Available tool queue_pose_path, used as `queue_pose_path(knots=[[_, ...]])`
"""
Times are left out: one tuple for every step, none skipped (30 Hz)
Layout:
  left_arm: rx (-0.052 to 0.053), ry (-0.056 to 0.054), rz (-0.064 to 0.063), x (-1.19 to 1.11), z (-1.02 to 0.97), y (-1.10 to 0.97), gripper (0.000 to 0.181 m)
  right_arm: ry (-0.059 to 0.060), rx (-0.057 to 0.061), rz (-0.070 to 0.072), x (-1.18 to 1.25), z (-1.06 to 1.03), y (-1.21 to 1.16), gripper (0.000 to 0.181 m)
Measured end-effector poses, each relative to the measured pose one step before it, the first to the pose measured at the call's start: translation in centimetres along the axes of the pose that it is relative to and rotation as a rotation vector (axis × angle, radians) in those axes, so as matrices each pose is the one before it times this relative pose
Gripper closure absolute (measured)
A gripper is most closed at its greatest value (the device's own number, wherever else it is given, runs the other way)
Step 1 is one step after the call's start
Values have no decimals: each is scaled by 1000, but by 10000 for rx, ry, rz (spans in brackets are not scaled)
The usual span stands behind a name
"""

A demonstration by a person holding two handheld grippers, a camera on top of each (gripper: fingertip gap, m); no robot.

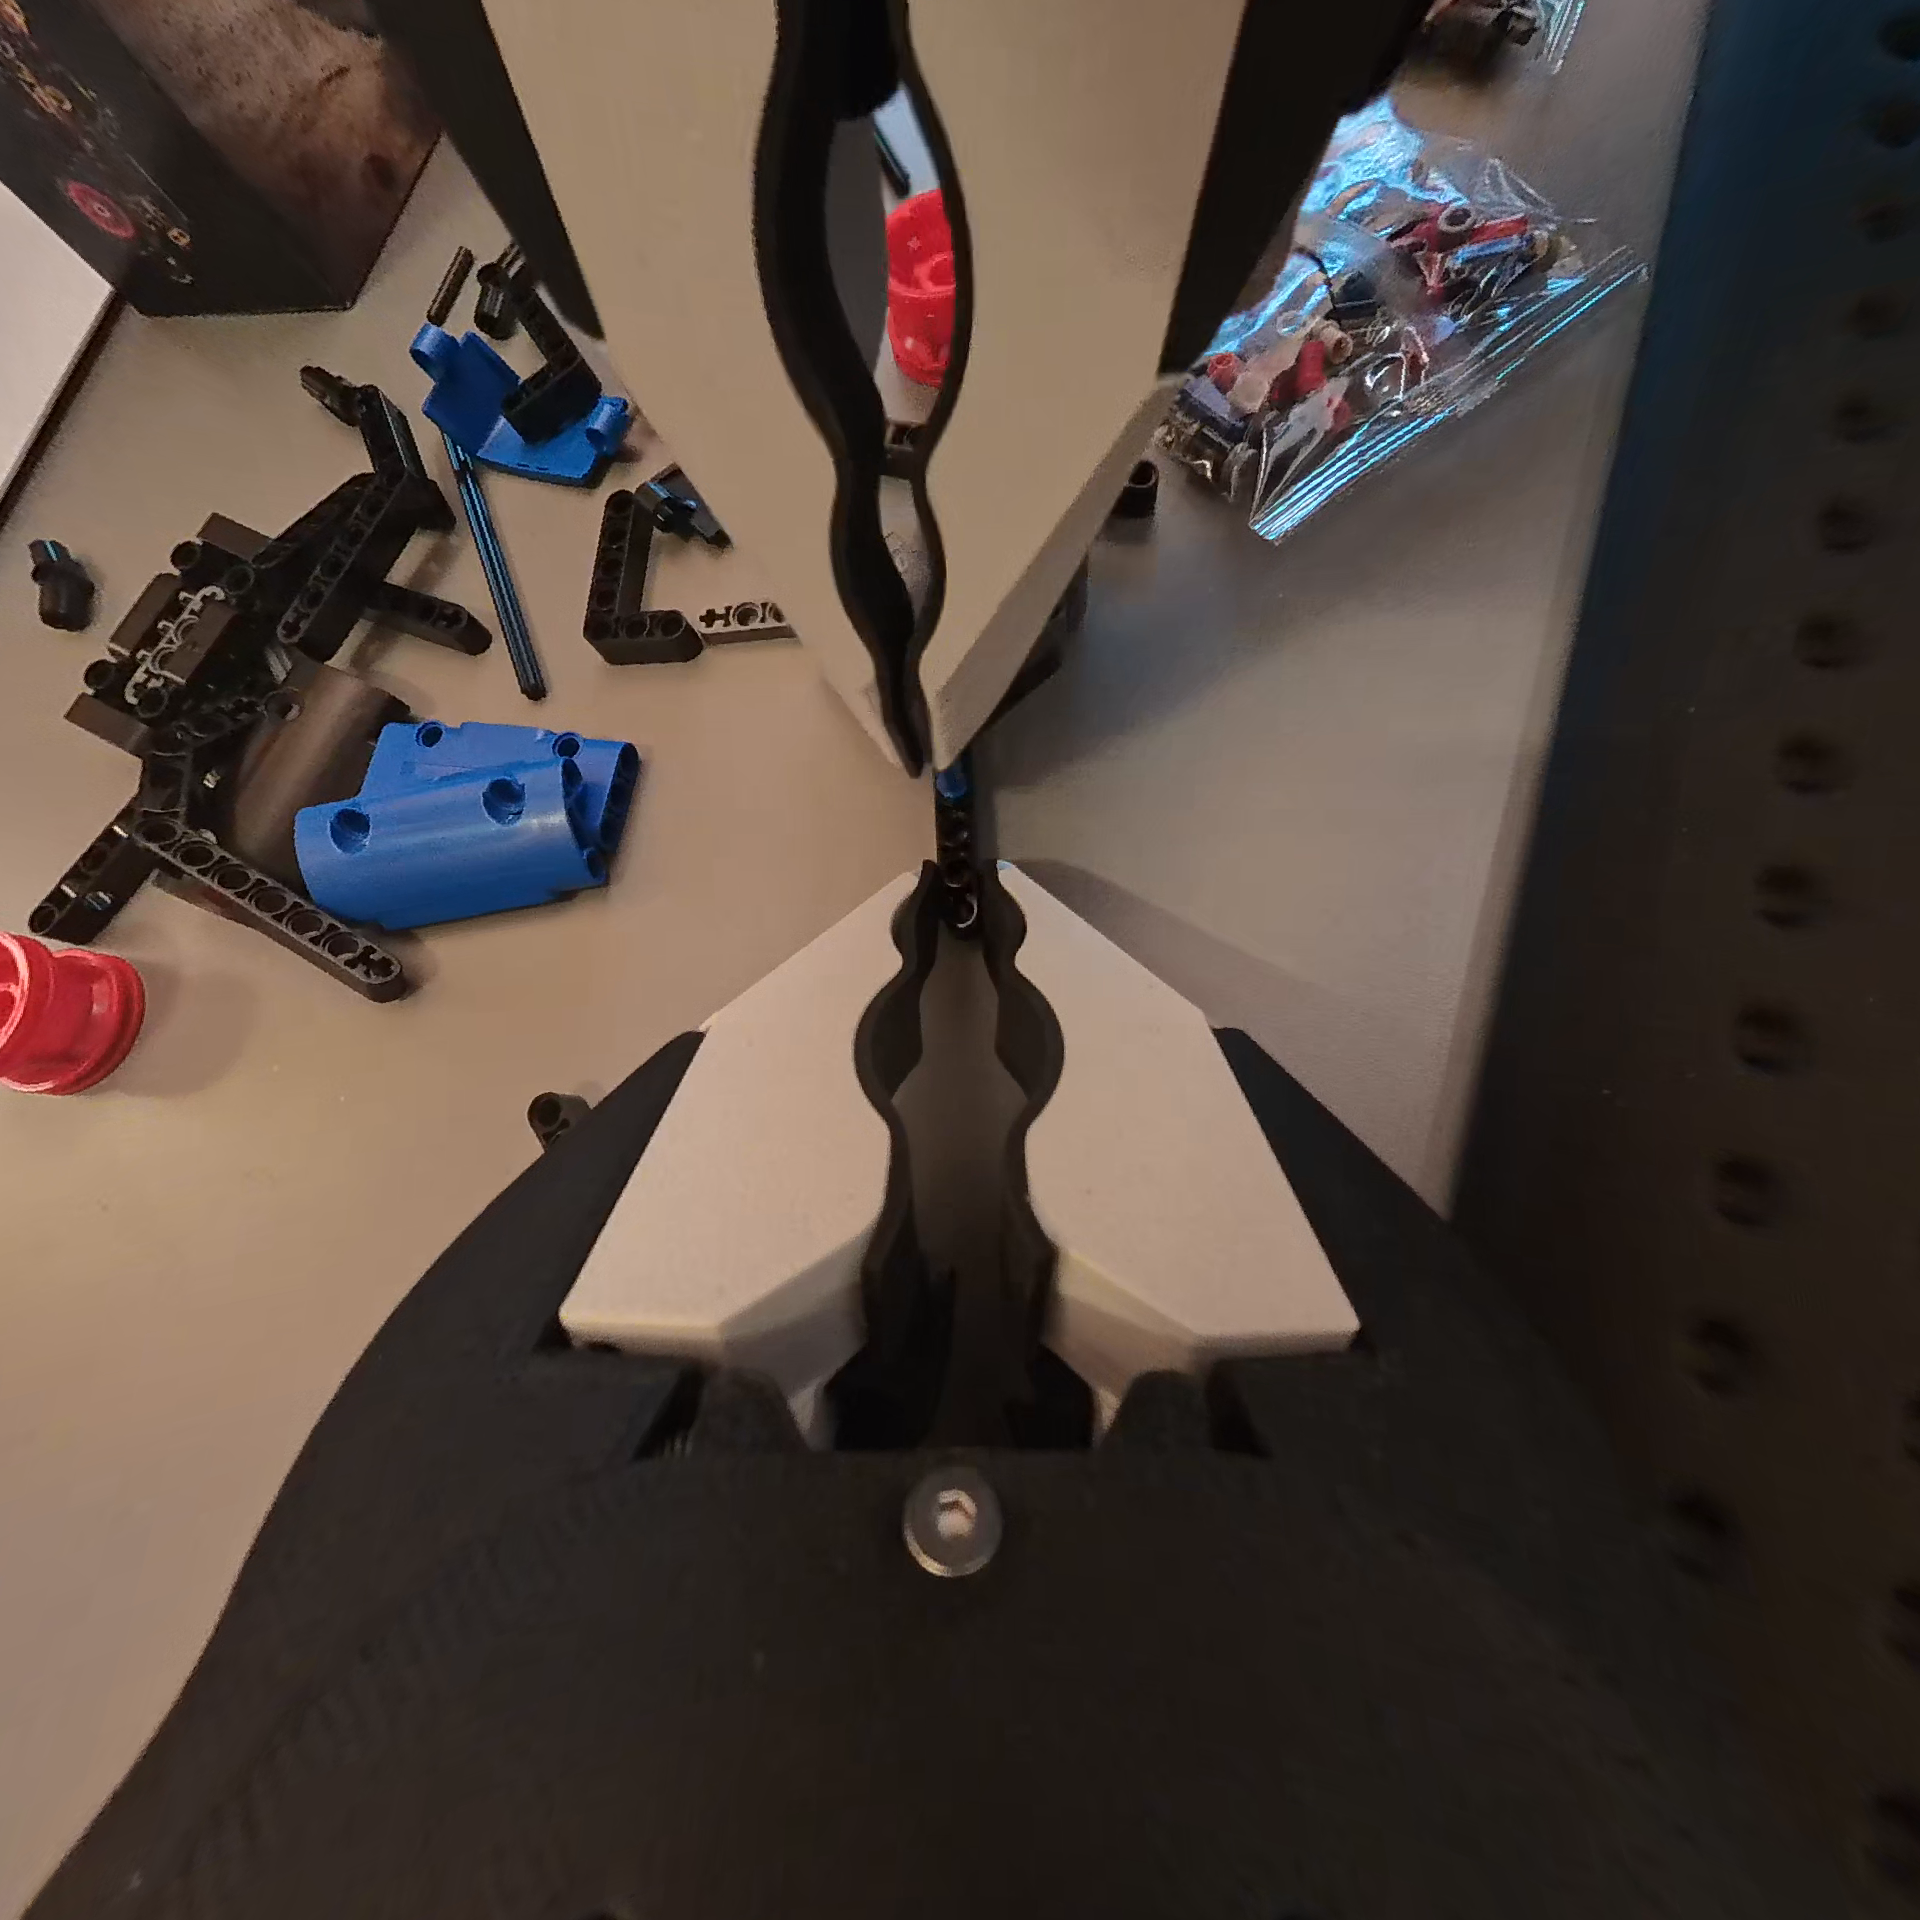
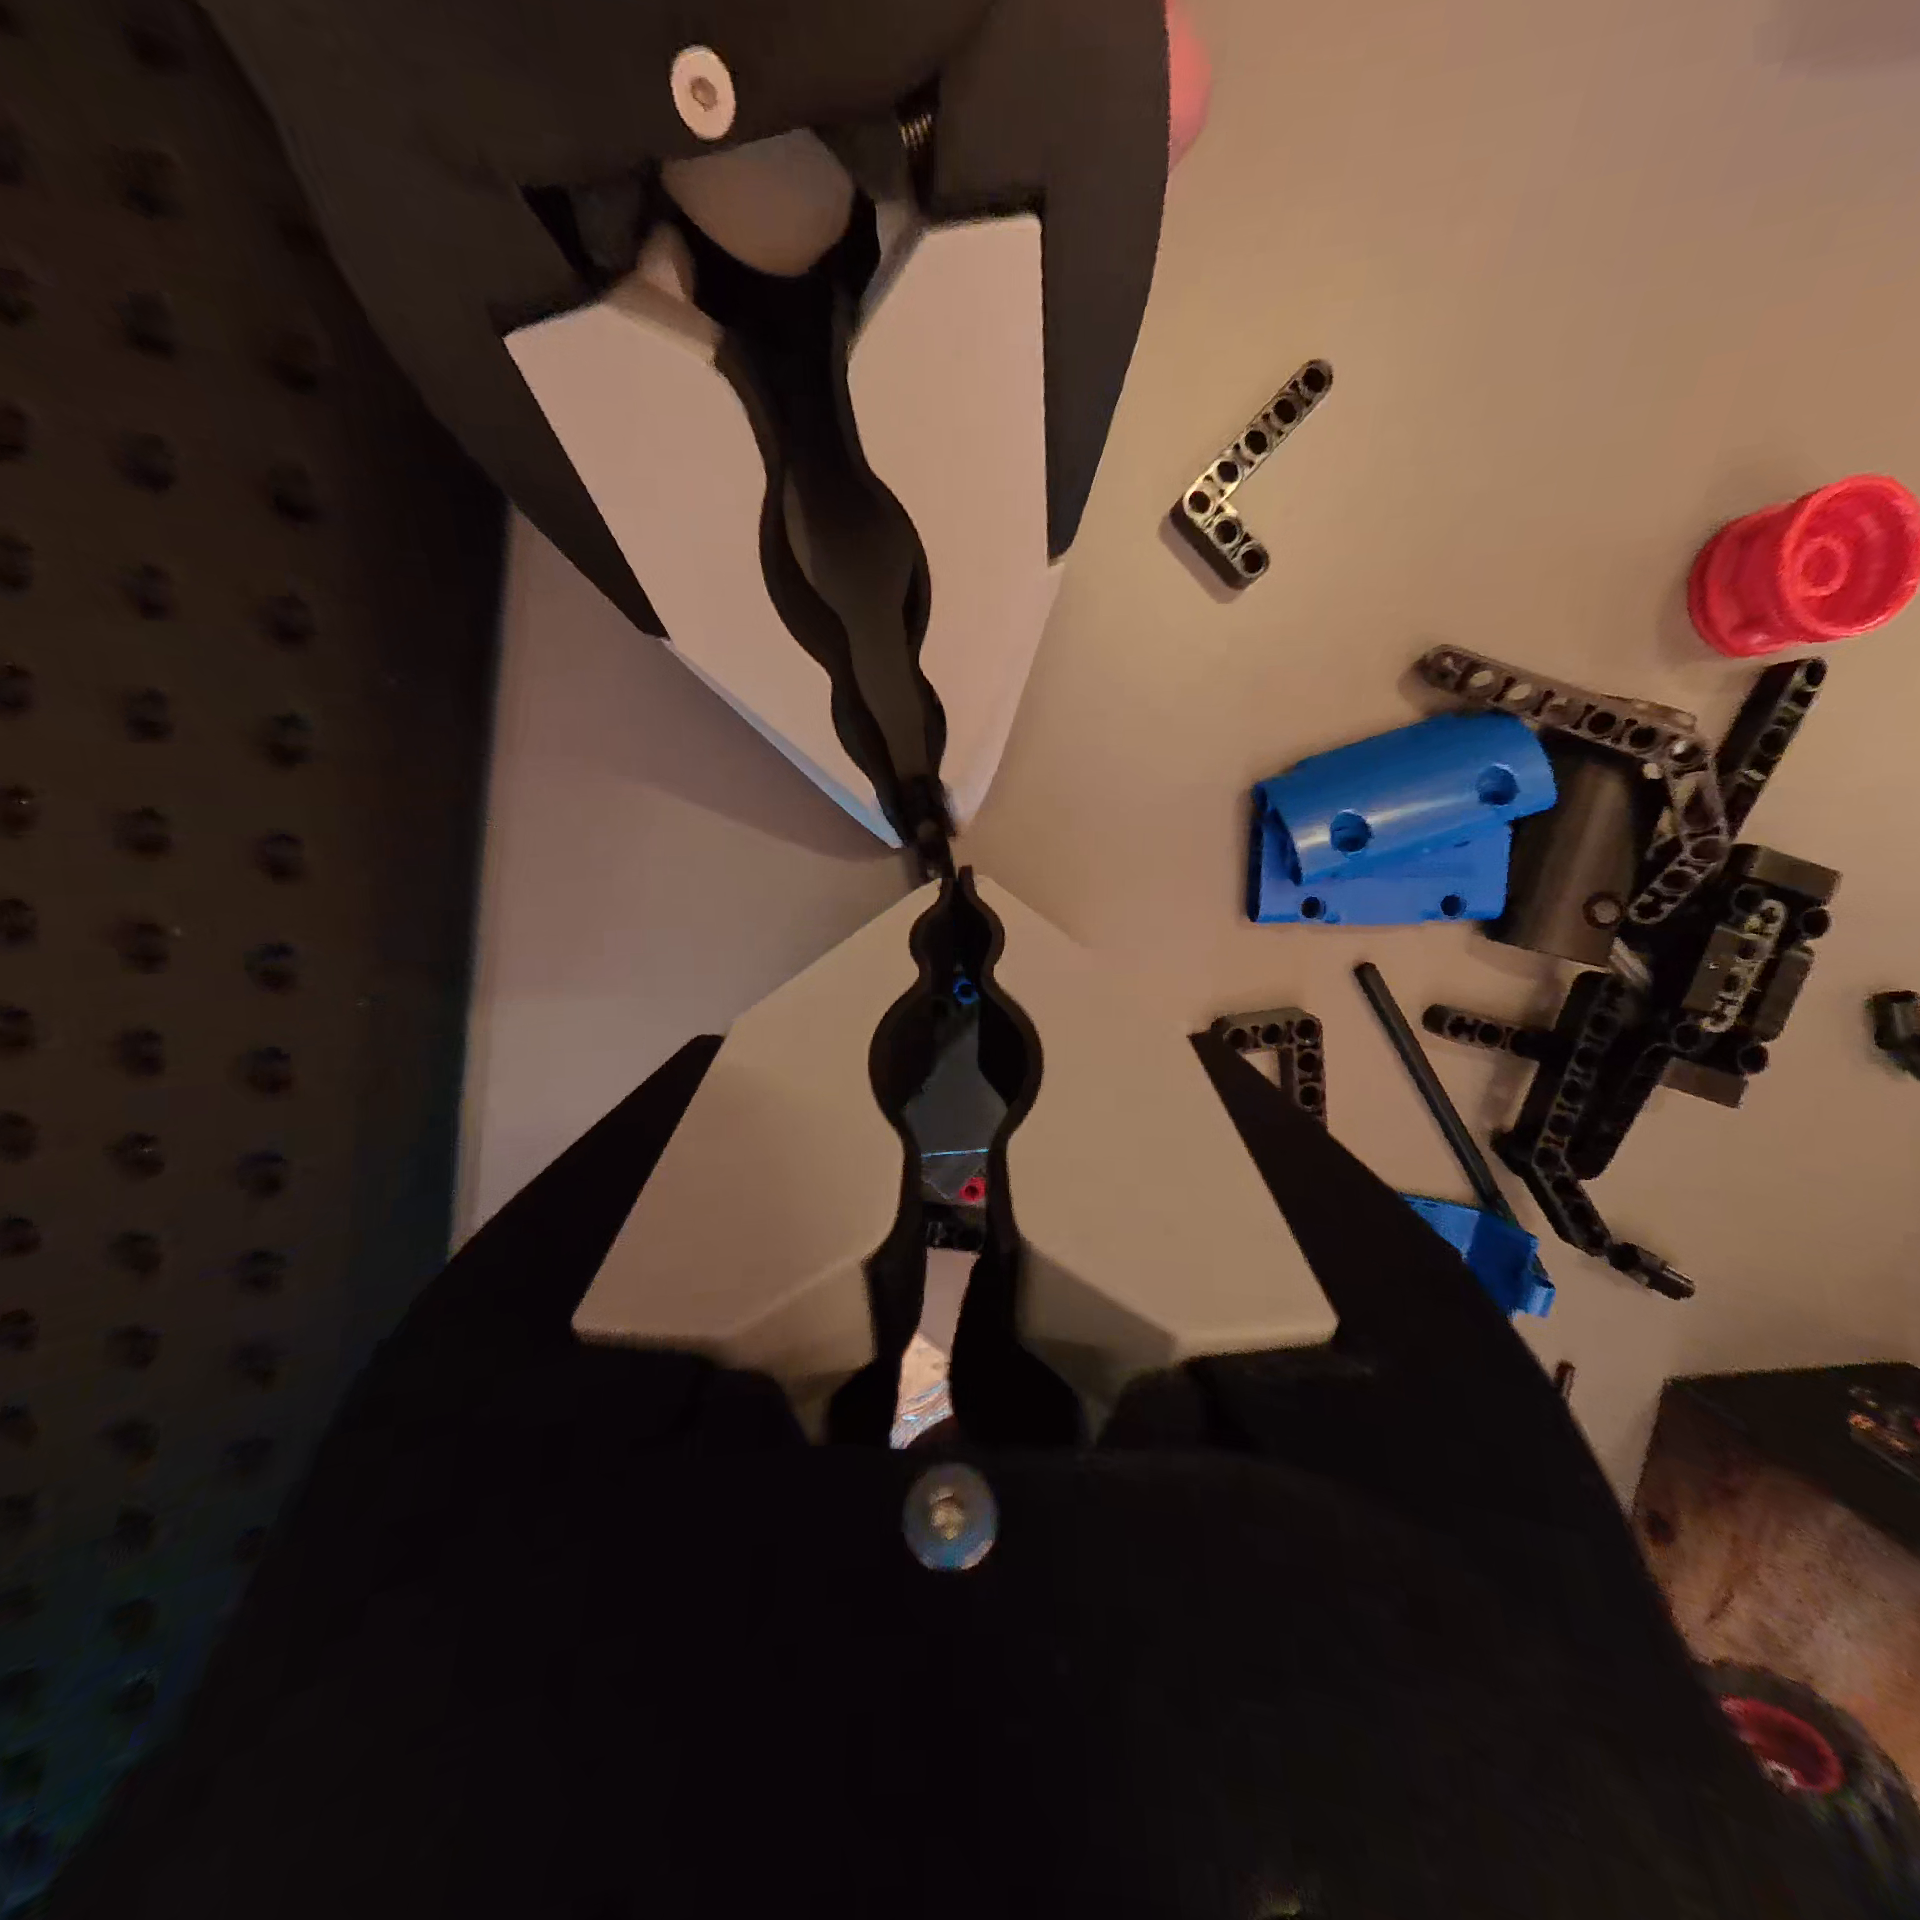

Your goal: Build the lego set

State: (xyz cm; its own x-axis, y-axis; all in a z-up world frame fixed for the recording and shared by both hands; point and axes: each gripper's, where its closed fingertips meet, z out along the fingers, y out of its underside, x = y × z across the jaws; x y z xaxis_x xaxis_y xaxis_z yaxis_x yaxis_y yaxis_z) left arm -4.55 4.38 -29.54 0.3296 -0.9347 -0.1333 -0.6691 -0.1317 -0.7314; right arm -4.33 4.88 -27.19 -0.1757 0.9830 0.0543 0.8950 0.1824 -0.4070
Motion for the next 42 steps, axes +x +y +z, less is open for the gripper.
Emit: queue_pose_path(knots=[[-2, 0, -4, -11, -5, 8, 175, -39, -72, 13, -2, 60, 107, 181], [2, -3, -1, 6, -2, -1, 175, -1, -94, -17, 11, -4, 137, 181], [-4, -4, 4, -5, 4, -2, 175, -10, 1, -13, -36, 6, 7, 181], [-2, 3, -4, -6, -5, 8, 175, 23, 54, 15, 14, 22, -40, 181], [7, 8, -12, 7, 1, -4, 175, 28, 27, 20, 19, 7, -10, 181], [-3, 8, -4, -4, 4, 2, 175, -6, -1, 38, -29, -9, 21, 181], [-1, 7, -7, 4, -4, -8, 175, -11, -19, 26, -8, 11, -2, 181], [2, 6, -9, 2, -2, 2, 175, -5, -41, -2, -12, 22, -11, 181], [2, 2, -2, -5, 5, -4, 175, 1, -78, 1, -11, 39, 15, 181], [1, 7, -7, 3, -3, 4, 176, -9, -107, 30, 31, 52, 85, 181], [4, 4, 1, -7, -1, 0, 175, -43, -58, 45, 7, 29, 106, 181], [6, -7, 6, 6, 4, 2, 175, -45, 35, 27, -17, -16, -21, 181], [-1, -8, 9, -7, -4, -12, 175, 2, -14, -25, -3, 6, -22, 181], [3, 10, -9, 7, -1, 1, 176, 18, -61, -29, -11, -6, 13, 181], [1, 18, -16, -5, 1, -8, 176, 16, -44, -34, -5, -15, 15, 181], [1, -2, 5, 3, -3, 0, 176, 1, 41, 39, 25, -19, -13, 181], [12, -28, 17, -3, -1, -2, 176, 10, 230, 161, 59, -112, -143, 181], [9, -52, 49, 4, -10, -4, 175, 63, 477, 267, 138, -398, -374, 181], [3, -54, 48, -1, 2, -12, 175, 164, 549, 236, 231, -724, -400, 175], [4, -42, 16, -22, -14, -13, 175, 216, 455, 179, 235, -938, -236, 172], [8, -30, -21, -45, -34, 15, 175, 231, 377, 200, 233, -975, -60, 169], [7, -64, -74, -154, -37, 24, 171, 216, 205, 197, 167, -861, 234, 167], [15, -17, -55, -115, -64, 4, 165, 220, 49, 139, 123, -670, 538, 165], [19, 51, -32, -4, -59, 16, 161, 181, -53, 113, 50, -479, 745, 165], [23, 61, -34, 53, -40, -13, 157, 145, -91, 107, 11, -288, 844, 166], [0, 7, -9, 15, -54, 21, 153, 142, -125, 64, -16, -178, 891, 165], [5, 0, 22, 21, -64, 19, 151, 211, -125, -34, 26, -182, 847, 163], [22, -44, -10, -67, -95, 2, 150, 325, 28, -123, 122, -338, 508, 163], [15, -74, -28, -118, -93, 23, 151, 322, 221, -111, 84, -510, 92, 164], [15, -35, -20, -67, -86, 16, 151, 226, 285, -4, -24, -634, -113, 165], [17, 11, -39, 5, -51, -2, 153, 189, 233, 167, 57, -615, -91, 165], [-36, 10, -25, 11, 42, 62, 154, 170, 91, 242, 155, -483, 79, 162], [-88, -6, 44, 31, 93, 122, 156, 148, 33, 106, 130, -331, 143, 159], [-5, 9, 67, 110, 84, -71, 158, 43, 127, -18, -87, -197, -30, 156], [-42, 19, 70, 124, 128, -83, 161, -61, 201, 39, -223, -62, -210, 153], [-54, -27, 120, 67, 155, -55, 170, -44, 99, 83, -161, 110, -122, 148], [-59, -89, 113, -32, 133, -62, 175, 21, -41, -33, -114, 285, 57, 144], [-65, -60, 85, -43, 56, -41, 175, 55, -75, -96, -74, 373, 114, 143], [-48, -32, 105, -3, 14, -22, 175, 2, -15, -40, -119, 381, 9, 142], [-45, -143, 212, -115, -5, 11, 175, -71, 80, 30, -167, 335, -136, 141], [-122, -333, 415, -259, -62, 81, 175, -52, 133, 106, -50, 270, -204, 140], [-197, -423, 549, -315, -94, 99, 176, 19, 108, 165, 152, 225, -157, 139]])
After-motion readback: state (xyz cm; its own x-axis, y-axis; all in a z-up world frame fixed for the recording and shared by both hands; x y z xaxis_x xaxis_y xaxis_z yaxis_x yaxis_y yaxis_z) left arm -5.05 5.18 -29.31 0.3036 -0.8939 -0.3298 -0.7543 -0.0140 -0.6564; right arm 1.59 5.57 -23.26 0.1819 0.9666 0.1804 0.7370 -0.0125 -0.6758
